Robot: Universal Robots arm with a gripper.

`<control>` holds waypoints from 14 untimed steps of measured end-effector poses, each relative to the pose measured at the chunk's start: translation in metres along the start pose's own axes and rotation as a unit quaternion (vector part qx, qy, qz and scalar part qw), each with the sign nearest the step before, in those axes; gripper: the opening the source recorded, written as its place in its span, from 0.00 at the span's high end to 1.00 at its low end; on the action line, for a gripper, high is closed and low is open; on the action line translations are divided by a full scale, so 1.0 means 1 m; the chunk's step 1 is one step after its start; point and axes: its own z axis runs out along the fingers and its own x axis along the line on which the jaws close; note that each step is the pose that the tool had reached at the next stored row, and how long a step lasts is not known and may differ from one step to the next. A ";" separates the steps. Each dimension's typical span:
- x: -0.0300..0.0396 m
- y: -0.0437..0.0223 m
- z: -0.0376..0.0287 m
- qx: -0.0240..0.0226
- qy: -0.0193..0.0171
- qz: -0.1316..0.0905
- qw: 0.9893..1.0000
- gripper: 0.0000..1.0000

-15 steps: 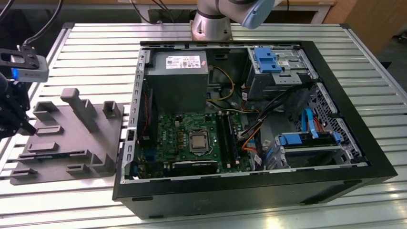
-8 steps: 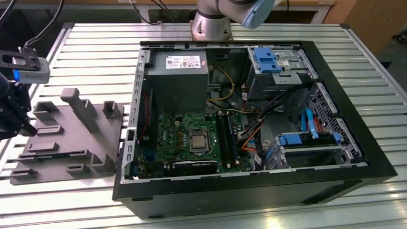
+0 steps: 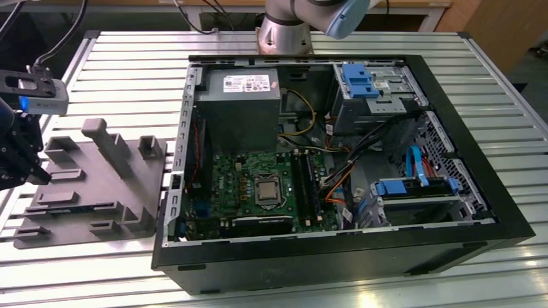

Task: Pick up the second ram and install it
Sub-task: 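Pick up the second ram and move it above second insertion slot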

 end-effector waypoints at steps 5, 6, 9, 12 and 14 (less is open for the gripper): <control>0.0004 -0.0001 0.0020 0.000 0.000 0.000 1.000 0.89; 0.0004 -0.0001 0.0023 0.000 0.000 0.000 1.000 0.89; 0.0008 -0.0002 0.0034 0.000 0.000 0.000 1.000 0.89; 0.0013 -0.0003 0.0045 0.000 0.000 0.000 1.000 0.89; 0.0016 -0.0004 0.0052 0.000 0.000 0.000 1.000 0.89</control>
